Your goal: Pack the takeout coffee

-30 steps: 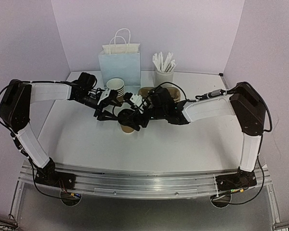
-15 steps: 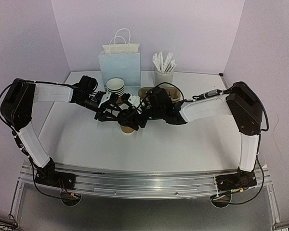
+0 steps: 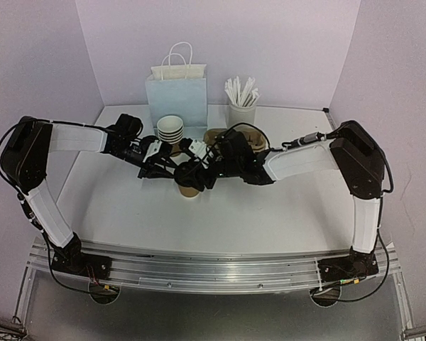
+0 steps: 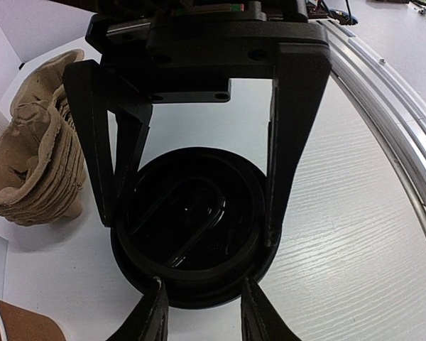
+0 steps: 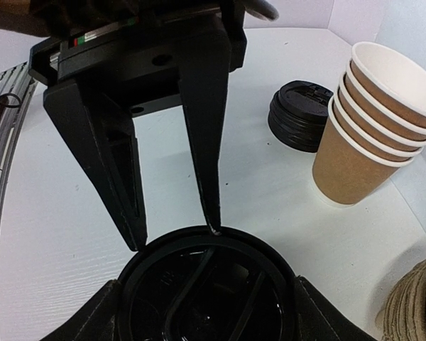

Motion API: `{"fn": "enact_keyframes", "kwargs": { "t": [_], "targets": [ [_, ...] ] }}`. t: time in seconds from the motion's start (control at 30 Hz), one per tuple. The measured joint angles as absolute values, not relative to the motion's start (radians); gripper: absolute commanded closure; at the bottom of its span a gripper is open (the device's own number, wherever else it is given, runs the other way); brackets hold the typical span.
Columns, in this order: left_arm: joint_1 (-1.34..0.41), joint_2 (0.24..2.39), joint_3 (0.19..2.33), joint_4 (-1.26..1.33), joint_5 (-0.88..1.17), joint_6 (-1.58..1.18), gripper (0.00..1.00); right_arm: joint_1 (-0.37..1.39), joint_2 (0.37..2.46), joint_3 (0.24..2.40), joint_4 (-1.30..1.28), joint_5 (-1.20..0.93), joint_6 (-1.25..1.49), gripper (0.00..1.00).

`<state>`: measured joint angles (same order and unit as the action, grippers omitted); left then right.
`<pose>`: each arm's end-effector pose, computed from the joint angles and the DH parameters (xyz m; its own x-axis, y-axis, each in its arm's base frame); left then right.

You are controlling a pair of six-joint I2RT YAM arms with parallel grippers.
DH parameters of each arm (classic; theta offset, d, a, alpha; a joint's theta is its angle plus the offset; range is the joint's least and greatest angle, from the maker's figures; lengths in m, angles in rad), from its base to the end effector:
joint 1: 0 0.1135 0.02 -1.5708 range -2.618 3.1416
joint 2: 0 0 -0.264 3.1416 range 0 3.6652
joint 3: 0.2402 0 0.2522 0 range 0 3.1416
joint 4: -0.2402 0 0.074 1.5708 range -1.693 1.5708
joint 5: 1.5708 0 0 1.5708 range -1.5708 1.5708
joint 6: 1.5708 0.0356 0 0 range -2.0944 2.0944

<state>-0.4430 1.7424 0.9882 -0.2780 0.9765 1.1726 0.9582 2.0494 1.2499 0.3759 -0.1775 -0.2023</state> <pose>0.2881 -0.1693 0.1690 0.2744 0.4411 -0.8545 0.9568 -0.2137 0.1970 0.2563 0.3757 0.1692 -0.0511 -0.4167 -0.9076 -0.9270 0.3579 -0.1121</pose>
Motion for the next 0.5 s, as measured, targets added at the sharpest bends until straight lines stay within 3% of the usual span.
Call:
{"fn": "enact_keyframes", "kwargs": {
  "t": [0.5],
  "targets": [
    [-0.440, 1.738, 0.947, -0.227, 0.968, 1.373, 0.72, 0.959, 2.056, 1.231, 0.413, -0.176, -0.169, 0.37]
  ]
}}
